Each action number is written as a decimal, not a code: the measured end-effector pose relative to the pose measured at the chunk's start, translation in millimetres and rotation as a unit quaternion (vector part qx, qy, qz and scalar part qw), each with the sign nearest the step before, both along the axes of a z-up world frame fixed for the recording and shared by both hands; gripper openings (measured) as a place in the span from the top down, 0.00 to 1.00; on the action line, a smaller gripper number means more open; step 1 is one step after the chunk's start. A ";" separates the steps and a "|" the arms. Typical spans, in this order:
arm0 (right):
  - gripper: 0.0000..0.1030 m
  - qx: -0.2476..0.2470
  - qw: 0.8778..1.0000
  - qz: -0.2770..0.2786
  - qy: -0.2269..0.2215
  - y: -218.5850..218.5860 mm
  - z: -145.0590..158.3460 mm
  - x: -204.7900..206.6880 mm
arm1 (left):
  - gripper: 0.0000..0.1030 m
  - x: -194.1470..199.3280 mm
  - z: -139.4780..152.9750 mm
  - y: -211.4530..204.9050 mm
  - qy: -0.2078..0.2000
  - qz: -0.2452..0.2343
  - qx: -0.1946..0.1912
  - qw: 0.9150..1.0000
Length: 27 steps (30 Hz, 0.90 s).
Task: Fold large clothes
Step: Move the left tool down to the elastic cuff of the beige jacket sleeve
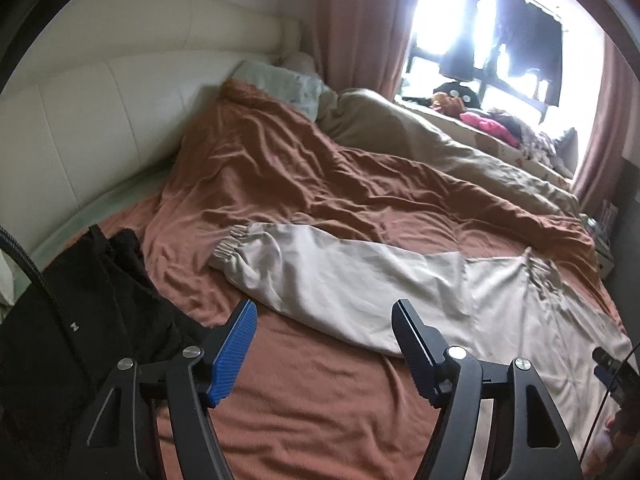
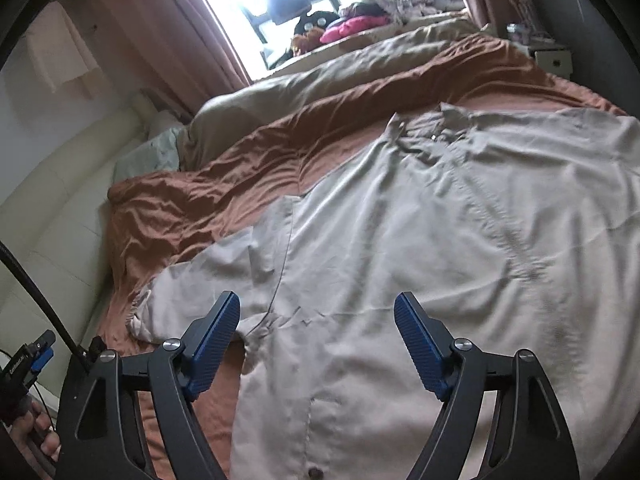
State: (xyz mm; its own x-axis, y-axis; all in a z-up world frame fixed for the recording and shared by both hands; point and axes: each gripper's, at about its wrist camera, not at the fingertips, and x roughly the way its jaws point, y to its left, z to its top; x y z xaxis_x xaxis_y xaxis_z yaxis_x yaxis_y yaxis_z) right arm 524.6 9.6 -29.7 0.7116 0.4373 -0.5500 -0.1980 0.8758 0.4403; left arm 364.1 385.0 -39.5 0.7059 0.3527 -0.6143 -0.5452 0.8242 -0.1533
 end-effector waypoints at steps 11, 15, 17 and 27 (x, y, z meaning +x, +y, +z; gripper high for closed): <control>0.44 0.022 0.997 0.014 0.078 31.9 -26.6 79.2 | 0.40 63.5 -64.1 75.6 0.030 0.036 -0.081 0.996; 0.49 0.019 0.996 0.025 0.086 44.8 -32.1 95.6 | 0.40 76.5 -90.4 94.2 0.048 0.053 -0.099 0.993; 0.49 0.014 0.996 0.032 0.088 54.4 -34.5 101.2 | 0.40 81.5 -102.9 102.8 0.058 0.061 -0.105 0.991; 0.53 -0.004 0.991 0.066 0.120 88.8 -65.5 118.1 | 0.40 115.7 -163.8 136.8 0.102 0.087 -0.133 0.982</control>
